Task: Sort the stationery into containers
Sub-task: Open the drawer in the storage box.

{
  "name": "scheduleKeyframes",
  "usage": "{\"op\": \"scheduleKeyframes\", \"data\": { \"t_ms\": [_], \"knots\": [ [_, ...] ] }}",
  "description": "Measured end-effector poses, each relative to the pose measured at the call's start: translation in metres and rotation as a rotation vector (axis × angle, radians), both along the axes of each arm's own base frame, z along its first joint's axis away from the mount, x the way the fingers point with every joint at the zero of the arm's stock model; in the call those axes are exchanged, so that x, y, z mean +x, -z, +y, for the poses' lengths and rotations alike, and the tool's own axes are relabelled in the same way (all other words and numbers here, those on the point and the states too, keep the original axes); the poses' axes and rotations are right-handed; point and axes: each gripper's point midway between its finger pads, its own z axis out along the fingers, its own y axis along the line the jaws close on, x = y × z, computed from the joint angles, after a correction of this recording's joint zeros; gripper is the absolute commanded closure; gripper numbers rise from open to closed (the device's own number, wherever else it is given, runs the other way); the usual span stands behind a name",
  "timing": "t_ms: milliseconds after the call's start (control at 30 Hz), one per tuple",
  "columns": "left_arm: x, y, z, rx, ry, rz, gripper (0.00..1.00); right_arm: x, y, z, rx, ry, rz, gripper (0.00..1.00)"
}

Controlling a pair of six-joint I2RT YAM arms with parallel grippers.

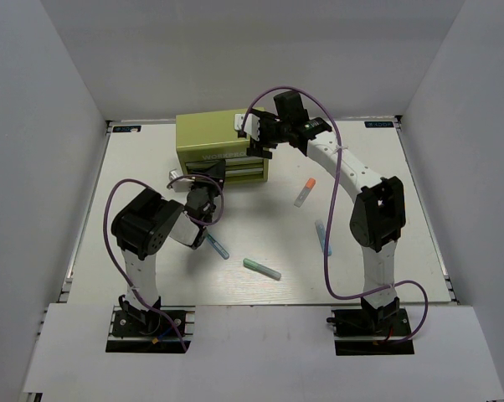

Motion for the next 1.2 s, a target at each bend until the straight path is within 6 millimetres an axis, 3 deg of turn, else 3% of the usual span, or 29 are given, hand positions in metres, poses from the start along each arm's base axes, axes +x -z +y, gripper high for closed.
{"op": "scheduleKeyframes", "data": {
  "t_ms": [300,633,933,1200],
  "knots": [
    [0.003,-0.001,0.007,-0.026,-0.031,0.001,0.43,0.000,0.000,0.000,-0.001,0.002,-0.001,0.17],
    [0.007,-0.002,0.015,-0.093,-0.077,0.000,0.51,0.002,0.001,-0.002,-0.006,0.010,-0.003,0.17],
    [0.009,-0.012,0.013,-0.166,-0.094,-0.032,0.75,0.002,-0.001,-0.001,-0.004,0.011,-0.006,0.17],
    [0.008,-0.012,0.013,-0.182,-0.108,-0.033,0.88,0.000,-0.004,0.002,0.007,-0.007,-0.006,0.17]
  ]
}}
